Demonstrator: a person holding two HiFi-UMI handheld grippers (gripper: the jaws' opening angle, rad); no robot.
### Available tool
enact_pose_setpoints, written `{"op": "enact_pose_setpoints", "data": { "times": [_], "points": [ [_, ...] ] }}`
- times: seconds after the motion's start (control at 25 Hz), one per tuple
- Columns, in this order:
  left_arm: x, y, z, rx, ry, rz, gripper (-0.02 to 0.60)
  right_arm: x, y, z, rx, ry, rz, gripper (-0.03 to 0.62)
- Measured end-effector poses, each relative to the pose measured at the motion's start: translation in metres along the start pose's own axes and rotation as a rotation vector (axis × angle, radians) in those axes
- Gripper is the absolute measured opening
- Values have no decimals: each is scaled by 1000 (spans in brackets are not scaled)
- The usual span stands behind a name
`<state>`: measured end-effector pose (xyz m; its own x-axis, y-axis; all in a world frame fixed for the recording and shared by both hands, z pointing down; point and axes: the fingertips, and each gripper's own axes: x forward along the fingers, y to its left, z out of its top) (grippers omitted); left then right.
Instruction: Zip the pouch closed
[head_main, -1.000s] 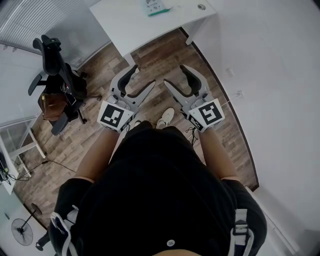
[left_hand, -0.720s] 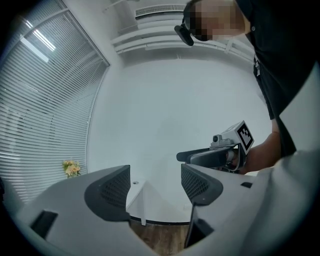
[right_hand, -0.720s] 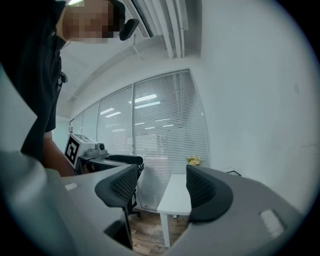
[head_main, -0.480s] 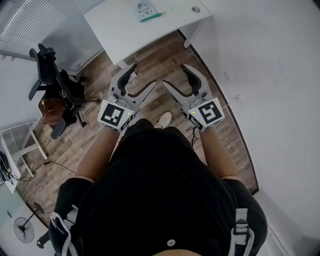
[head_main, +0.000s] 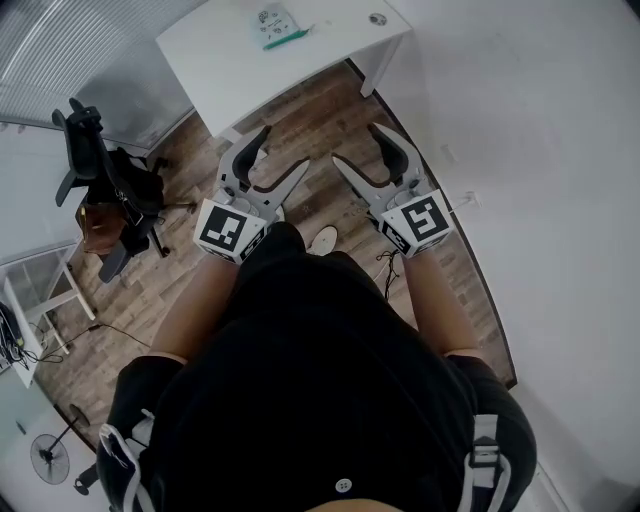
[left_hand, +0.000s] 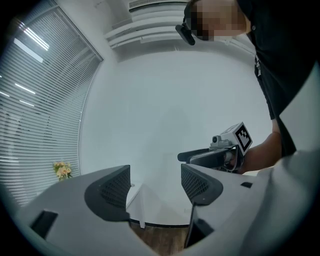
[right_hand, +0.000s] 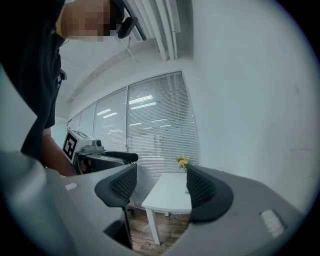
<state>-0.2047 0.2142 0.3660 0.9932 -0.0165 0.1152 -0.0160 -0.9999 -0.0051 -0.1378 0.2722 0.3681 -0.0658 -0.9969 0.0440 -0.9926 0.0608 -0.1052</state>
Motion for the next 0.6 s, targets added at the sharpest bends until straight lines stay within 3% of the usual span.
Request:
{"op": "enact_pose_setpoints", "data": {
  "times": [0.32, 0.6],
  "points": [
    [31, 22, -7, -10, -7, -12, 308, 18, -29, -8, -9, 24, -17, 308],
    [73, 73, -2, -13, -26, -25, 308, 66, -68, 0, -16, 35, -26, 307]
  ]
}}
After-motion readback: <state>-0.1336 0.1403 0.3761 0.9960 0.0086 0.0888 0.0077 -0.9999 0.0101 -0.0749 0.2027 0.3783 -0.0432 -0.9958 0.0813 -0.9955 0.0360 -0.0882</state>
